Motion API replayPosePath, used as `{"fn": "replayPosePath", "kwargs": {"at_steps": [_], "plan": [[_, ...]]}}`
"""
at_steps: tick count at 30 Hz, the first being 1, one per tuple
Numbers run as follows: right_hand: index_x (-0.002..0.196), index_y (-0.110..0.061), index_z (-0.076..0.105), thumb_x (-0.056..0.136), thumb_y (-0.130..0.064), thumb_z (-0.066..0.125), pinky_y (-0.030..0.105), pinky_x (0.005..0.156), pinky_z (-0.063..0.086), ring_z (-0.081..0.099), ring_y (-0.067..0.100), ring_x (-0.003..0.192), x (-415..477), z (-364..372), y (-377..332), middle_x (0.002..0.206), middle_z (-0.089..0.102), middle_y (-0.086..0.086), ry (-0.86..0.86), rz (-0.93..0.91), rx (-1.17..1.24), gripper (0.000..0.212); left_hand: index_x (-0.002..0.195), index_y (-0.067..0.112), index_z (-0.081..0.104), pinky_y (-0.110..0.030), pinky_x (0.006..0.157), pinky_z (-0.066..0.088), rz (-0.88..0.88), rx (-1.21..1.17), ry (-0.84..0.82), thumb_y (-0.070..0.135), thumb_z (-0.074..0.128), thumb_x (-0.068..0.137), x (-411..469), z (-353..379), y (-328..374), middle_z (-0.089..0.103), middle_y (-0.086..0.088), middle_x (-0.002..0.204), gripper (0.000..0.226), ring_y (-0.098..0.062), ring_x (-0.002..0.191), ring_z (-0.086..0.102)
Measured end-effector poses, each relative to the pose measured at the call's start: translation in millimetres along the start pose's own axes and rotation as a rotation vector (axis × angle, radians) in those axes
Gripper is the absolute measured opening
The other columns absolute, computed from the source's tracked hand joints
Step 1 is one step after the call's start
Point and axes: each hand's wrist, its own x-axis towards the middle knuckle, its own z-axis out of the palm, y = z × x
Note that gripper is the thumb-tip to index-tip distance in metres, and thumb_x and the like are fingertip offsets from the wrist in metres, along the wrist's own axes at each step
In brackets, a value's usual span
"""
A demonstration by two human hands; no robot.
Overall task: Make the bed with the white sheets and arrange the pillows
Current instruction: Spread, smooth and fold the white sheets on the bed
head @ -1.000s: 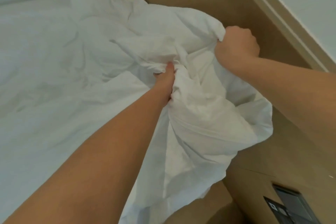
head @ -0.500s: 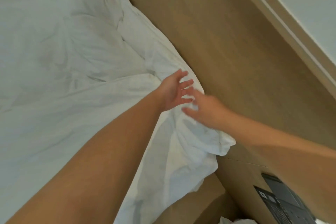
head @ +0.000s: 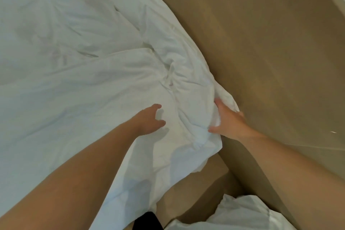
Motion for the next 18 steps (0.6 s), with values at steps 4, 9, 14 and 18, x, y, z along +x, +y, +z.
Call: {"fn": "replayPosePath", "kwargs": {"at_steps": [4, 9, 14, 18], "plan": [[0.128, -0.018, 0.05, 0.086, -0.03, 0.06, 0.033, 0.085, 0.041, 0.055, 0.023, 0.094, 6, -23, 3, 0.085, 0.053, -0.007, -0.144, 0.046, -0.192, 0.045, 0.153, 0.019, 0.019, -0.036, 0.116, 0.024, 0.003, 0.2, -0.055, 0.035, 0.058, 0.093, -7, 18, -12, 0.022, 0.0, 0.16, 0.074, -0.021, 0.145, 0.025], [0.082, -0.018, 0.05, 0.093, -0.022, 0.047, 0.028, 0.056, 0.035, 0.045, 0.015, 0.063, -29, -82, -14, 0.073, 0.044, -0.004, -0.057, 0.008, -0.67, 0.013, 0.151, 0.016, 0.022, -0.043, 0.112, 0.032, -0.059, 0.4, -0.087, 0.033, 0.052, 0.095, -34, 23, -8, 0.026, -0.004, 0.156, 0.067, -0.026, 0.141, 0.029], [0.093, -0.01, 0.061, 0.092, -0.012, 0.048, 0.027, 0.048, 0.022, 0.039, 0.017, 0.058, -73, -125, -33, 0.09, 0.049, 0.003, 0.185, 0.08, -0.892, 0.013, 0.148, 0.017, 0.029, -0.043, 0.107, 0.037, -0.034, 0.491, -0.047, 0.031, 0.046, 0.096, -69, 15, 14, 0.034, -0.004, 0.151, 0.056, -0.026, 0.136, 0.035], [0.125, -0.009, 0.05, 0.091, -0.015, 0.054, 0.033, 0.069, 0.038, 0.05, 0.029, 0.105, -98, -122, -30, 0.126, 0.046, 0.013, 0.278, 0.168, -0.819, 0.035, 0.147, 0.018, 0.031, -0.044, 0.108, 0.036, -0.023, 0.491, -0.002, 0.028, 0.045, 0.096, -97, 8, 11, 0.035, -0.004, 0.151, 0.054, -0.026, 0.137, 0.033]]}}
